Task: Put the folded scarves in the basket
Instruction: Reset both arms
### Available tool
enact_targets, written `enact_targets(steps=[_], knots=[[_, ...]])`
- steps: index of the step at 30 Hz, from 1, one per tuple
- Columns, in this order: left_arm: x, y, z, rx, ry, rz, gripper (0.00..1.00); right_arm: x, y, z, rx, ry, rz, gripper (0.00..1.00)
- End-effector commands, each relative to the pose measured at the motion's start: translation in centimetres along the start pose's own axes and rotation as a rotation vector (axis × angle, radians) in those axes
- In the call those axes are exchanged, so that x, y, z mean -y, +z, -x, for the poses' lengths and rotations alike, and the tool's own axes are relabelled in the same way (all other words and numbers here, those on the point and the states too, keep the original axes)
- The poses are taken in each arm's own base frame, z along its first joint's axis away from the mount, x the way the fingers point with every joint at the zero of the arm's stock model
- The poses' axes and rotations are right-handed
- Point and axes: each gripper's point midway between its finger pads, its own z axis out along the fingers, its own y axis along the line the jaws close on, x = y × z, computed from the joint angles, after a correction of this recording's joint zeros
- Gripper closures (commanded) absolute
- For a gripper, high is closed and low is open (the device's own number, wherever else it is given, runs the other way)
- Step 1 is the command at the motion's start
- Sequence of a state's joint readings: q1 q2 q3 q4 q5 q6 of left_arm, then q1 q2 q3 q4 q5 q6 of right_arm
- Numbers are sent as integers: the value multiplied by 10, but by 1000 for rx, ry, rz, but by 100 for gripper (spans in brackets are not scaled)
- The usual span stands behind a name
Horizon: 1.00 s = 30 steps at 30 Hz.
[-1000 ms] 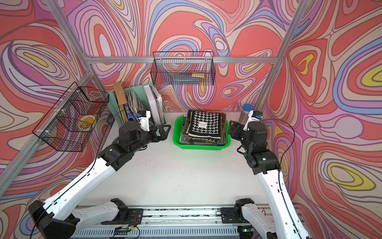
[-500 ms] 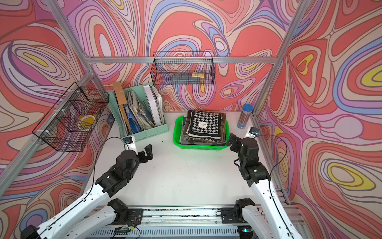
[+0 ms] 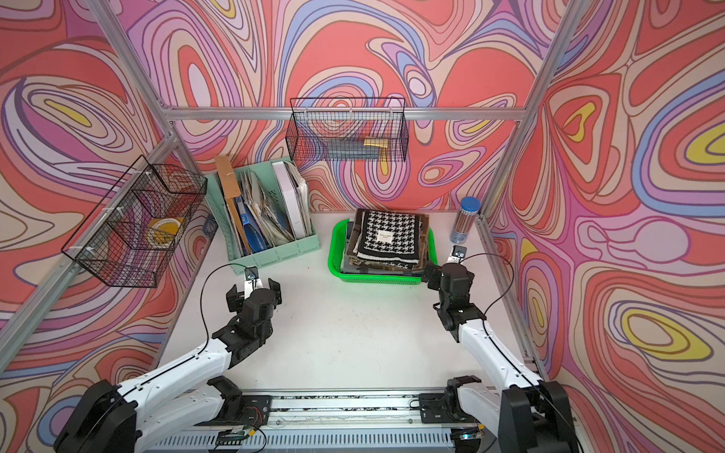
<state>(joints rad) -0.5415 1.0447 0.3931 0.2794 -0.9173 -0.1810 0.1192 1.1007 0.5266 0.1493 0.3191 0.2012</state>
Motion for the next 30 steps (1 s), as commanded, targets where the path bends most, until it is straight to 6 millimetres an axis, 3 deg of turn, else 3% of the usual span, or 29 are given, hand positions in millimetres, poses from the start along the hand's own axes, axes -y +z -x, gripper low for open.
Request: enact_targets(steps=[1,5,11,15,18,25,30], knots=[[-7,6,23,63,24,66,1,10,4,8,78,-49,-63,2],[-10,21,12,37,43,82,1,17,8,-3,97,-57,-98,2],[-27,45,-23,12,-50,119,1,20,15,-22,102,-53,-104,2],[-21,52,-21,6,9,96,1,25,22,-31,105,-52,-133,2],[-11,61,-16,23,39,79,1,17,28,-33,87,-68,-102,2],[5,71,-8,84,91,34,1,19,25,-25,161,-45,-107,2],[-3,70,-12,184,28,14,1,15,27,-24,183,-50,-84,3]])
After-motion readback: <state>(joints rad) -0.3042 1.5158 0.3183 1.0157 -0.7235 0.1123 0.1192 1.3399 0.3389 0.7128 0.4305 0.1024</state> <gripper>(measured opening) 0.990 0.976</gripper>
